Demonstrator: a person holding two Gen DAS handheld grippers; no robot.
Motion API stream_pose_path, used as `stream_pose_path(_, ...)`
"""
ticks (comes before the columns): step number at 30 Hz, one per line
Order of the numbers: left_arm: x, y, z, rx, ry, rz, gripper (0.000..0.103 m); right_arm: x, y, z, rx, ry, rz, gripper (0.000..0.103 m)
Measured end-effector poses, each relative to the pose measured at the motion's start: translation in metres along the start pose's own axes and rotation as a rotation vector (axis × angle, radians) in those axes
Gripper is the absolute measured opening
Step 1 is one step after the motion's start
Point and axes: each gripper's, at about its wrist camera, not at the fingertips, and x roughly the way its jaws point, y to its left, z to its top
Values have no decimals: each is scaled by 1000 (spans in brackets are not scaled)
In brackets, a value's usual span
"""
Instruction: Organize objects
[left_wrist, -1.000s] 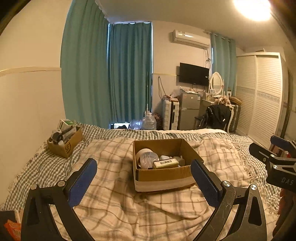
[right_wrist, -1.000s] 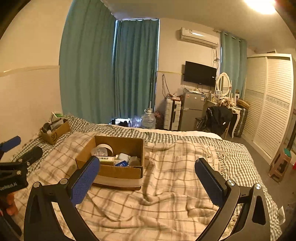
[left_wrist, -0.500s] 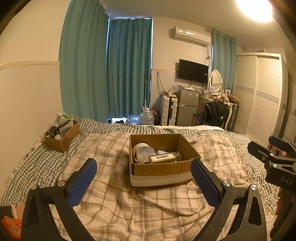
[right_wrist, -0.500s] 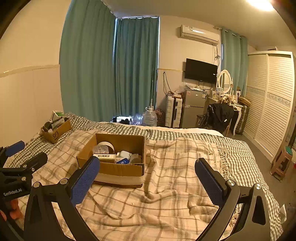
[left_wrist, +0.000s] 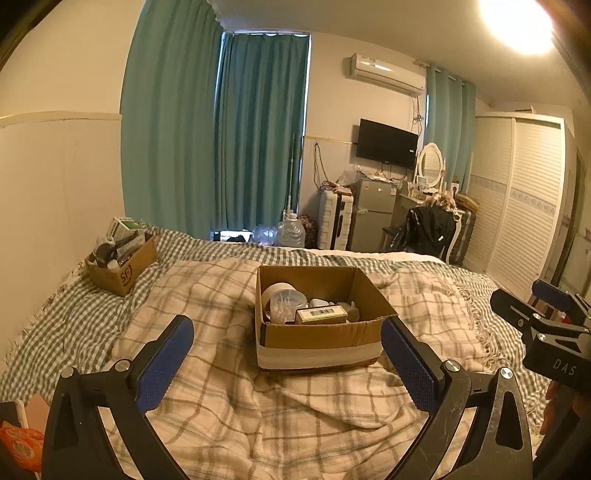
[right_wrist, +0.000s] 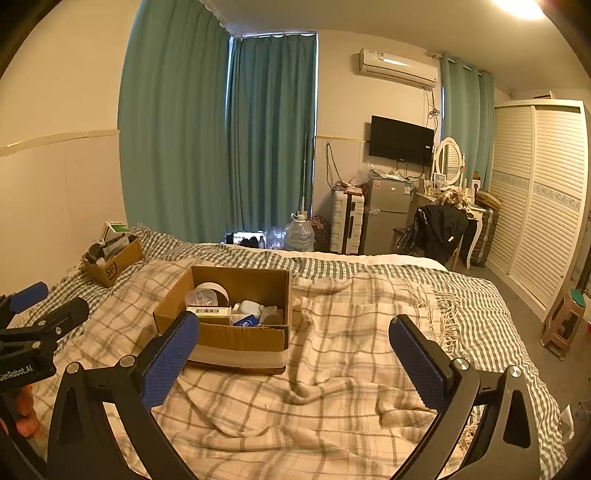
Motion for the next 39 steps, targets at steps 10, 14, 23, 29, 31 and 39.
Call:
stream_pose_path(10, 0, 2, -1, 0, 9, 14, 103, 1, 2, 0, 4, 2, 8, 103)
stream_pose_path(14, -1, 1, -1, 6, 5, 17, 103, 1, 2, 0, 4, 2, 6, 103)
stream_pose_path(23, -1, -3, 0, 20, 14, 15, 103, 2, 3, -1, 9, 3, 9, 103)
stream_pose_path(29, -1, -5, 1, 32, 10, 20, 103, 2, 4, 0, 11, 2, 6, 103)
stream_pose_path(31, -1, -4, 1, 31, 12, 18, 103, 3, 4, 0, 12, 5, 5, 103)
stream_pose_path(39, 0, -6, 1, 42, 16, 21, 103, 5, 4, 0, 12, 8, 8, 103)
